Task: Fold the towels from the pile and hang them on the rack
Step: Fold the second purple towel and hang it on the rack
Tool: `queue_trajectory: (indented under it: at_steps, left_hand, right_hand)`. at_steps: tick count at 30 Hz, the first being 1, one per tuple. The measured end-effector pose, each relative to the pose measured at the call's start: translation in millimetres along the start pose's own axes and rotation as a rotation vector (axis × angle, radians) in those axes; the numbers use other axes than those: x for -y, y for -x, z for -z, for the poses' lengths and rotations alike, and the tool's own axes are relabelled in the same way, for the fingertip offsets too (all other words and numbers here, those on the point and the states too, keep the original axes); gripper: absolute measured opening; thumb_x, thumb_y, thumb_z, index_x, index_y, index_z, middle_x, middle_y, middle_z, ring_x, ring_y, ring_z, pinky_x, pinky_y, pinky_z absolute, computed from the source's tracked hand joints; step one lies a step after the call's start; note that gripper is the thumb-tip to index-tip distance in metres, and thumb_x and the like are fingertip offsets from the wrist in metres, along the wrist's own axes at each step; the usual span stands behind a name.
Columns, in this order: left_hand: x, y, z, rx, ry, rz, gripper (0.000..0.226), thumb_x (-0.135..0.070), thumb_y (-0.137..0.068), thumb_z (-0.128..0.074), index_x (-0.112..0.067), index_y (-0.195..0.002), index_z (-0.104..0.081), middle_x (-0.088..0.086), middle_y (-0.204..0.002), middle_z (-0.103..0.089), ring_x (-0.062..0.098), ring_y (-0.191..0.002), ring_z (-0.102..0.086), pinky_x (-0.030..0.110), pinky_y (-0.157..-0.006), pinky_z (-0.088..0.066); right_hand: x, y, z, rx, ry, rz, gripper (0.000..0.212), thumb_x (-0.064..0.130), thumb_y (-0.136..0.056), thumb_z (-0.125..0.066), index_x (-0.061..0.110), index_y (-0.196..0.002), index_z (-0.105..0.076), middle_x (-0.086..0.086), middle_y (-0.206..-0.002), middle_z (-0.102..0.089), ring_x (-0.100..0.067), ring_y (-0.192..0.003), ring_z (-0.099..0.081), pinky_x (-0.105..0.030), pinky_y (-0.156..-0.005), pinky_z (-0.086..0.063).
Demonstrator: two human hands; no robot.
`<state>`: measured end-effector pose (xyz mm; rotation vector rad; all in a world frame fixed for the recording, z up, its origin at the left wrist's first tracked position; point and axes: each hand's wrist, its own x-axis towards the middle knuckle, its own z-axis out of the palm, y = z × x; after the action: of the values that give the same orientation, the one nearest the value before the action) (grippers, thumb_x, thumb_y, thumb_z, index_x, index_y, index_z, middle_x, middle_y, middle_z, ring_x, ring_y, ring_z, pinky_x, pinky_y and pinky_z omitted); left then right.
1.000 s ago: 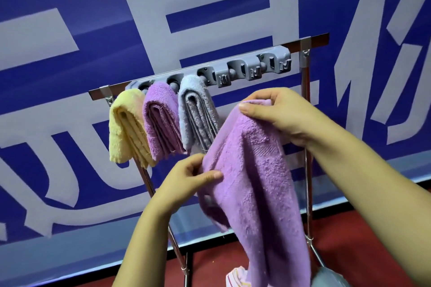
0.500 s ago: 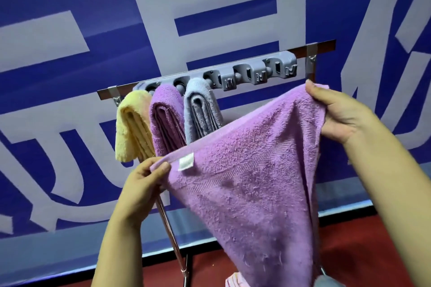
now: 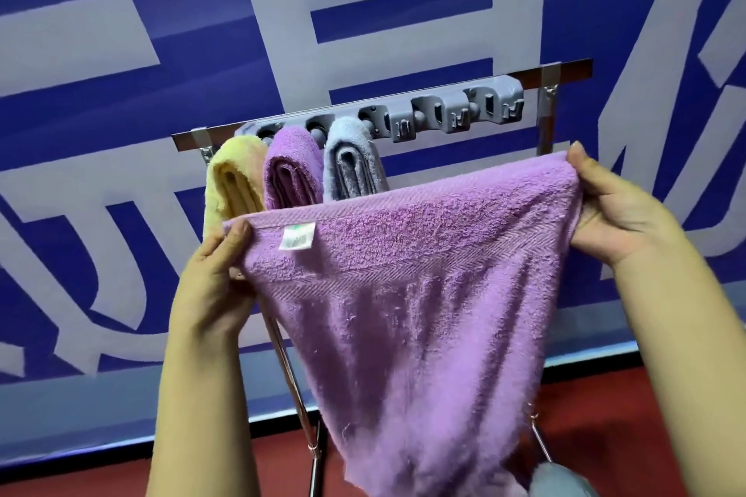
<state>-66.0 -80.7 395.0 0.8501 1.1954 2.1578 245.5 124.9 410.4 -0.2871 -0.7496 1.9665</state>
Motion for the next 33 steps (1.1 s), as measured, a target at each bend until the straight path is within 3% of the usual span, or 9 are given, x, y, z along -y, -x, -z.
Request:
queue_trajectory:
  at_steps: [3,6,9,12,15,18,21,25,33]
  left_hand:
    - [4,6,4,0.009,0.059,0.085,0.027,-0.026,-0.075,-0.071,-0.023,-0.101,-0.065,-0.006,-0.090,-0.066,0.007,-0.076,-0.061,0.027,-0.080,-0.049]
    - [5,15,2,-0.081,0.037,0.134,0.005,-0.023,-0.083,-0.067,-0.019,-0.084,-0.070,-0.005,-0.081,-0.063,0.007,-0.068,-0.059,0.023,-0.070,-0.052]
    - [11,23,-9,-0.062,0.016,0.077,0.030,-0.009,-0.090,-0.055,-0.014,-0.065,-0.071,-0.008,-0.053,-0.056,0.001,-0.045,-0.050,0.012,-0.048,-0.046]
    - [16,36,-34,-0.068,-0.084,0.008,0.013,-0.003,-0.089,-0.057,-0.006,-0.084,-0.068,-0.005,-0.054,-0.058,0.002,-0.044,-0.049,0.012,-0.045,-0.043]
    - [25,47,-60,-0.073,-0.169,-0.046,0.004,-0.005,-0.085,-0.065,-0.008,-0.085,-0.063,0.007,-0.068,-0.054,0.013,-0.057,-0.048,0.019,-0.051,-0.042]
    - [34,57,-84,-0.049,-0.247,-0.071,0.009,-0.007,-0.083,-0.070,-0.011,-0.082,-0.062,0.002,-0.062,-0.053,0.014,-0.059,-0.048,0.020,-0.051,-0.043]
    - [39,66,-100,0.001,-0.336,-0.107,0.012,-0.010,-0.079,-0.074,-0.015,-0.076,-0.064,-0.007,-0.058,-0.059,0.011,-0.061,-0.054,0.028,-0.059,-0.049]
    - [39,75,-107,0.052,-0.417,-0.126,0.010,-0.010,-0.077,-0.076,-0.015,-0.077,-0.067,0.003,-0.073,-0.070,0.016,-0.072,-0.064,0.046,-0.081,-0.057]
    - [34,83,-109,0.015,-0.389,-0.111,0.005,-0.010,-0.078,-0.075,-0.012,-0.080,-0.071,0.010,-0.079,-0.074,0.026,-0.082,-0.071,0.050,-0.082,-0.057]
  right_hand:
    - [-10,1,6,0.009,-0.028,-0.049,0.061,0.012,-0.015,-0.095,0.010,-0.070,-0.070,-0.005,-0.070,-0.072,-0.015,-0.071,-0.072,-0.039,-0.061,-0.059]
    - [-20,5,8,0.004,-0.044,-0.071,0.056,0.007,-0.011,-0.094,0.005,-0.063,-0.074,-0.006,-0.068,-0.073,-0.014,-0.068,-0.072,-0.034,-0.062,-0.059]
    - [-33,8,3,-0.033,-0.020,-0.113,0.027,0.003,-0.052,-0.082,0.002,-0.078,-0.073,-0.007,-0.070,-0.073,-0.012,-0.068,-0.072,-0.029,-0.062,-0.059]
    - [-53,16,-10,-0.036,0.195,-0.068,0.023,0.011,-0.089,-0.054,-0.002,-0.105,-0.064,-0.009,-0.079,-0.070,-0.013,-0.068,-0.067,-0.025,-0.068,-0.057]
    - [-73,28,-29,-0.004,0.419,0.002,0.016,0.010,-0.090,-0.054,0.000,-0.093,-0.065,-0.006,-0.066,-0.067,-0.009,-0.053,-0.059,-0.018,-0.052,-0.054]
    - [-88,41,-49,0.033,0.587,0.060,0.012,0.011,-0.088,-0.059,0.007,-0.078,-0.064,0.001,-0.056,-0.062,-0.005,-0.046,-0.054,-0.015,-0.044,-0.045]
    - [-97,51,-62,0.097,0.647,0.074,0.011,0.012,-0.085,-0.064,0.006,-0.076,-0.064,0.000,-0.058,-0.065,-0.008,-0.049,-0.058,-0.015,-0.044,-0.044]
    - [-99,59,-65,0.121,0.664,0.099,0.008,0.010,-0.084,-0.065,0.008,-0.076,-0.065,-0.001,-0.063,-0.072,-0.007,-0.054,-0.066,-0.016,-0.048,-0.048]
    - [-104,61,-62,0.163,0.798,0.197,0.011,0.010,-0.086,-0.064,0.015,-0.078,-0.068,-0.001,-0.075,-0.075,-0.012,-0.073,-0.071,-0.026,-0.068,-0.055]
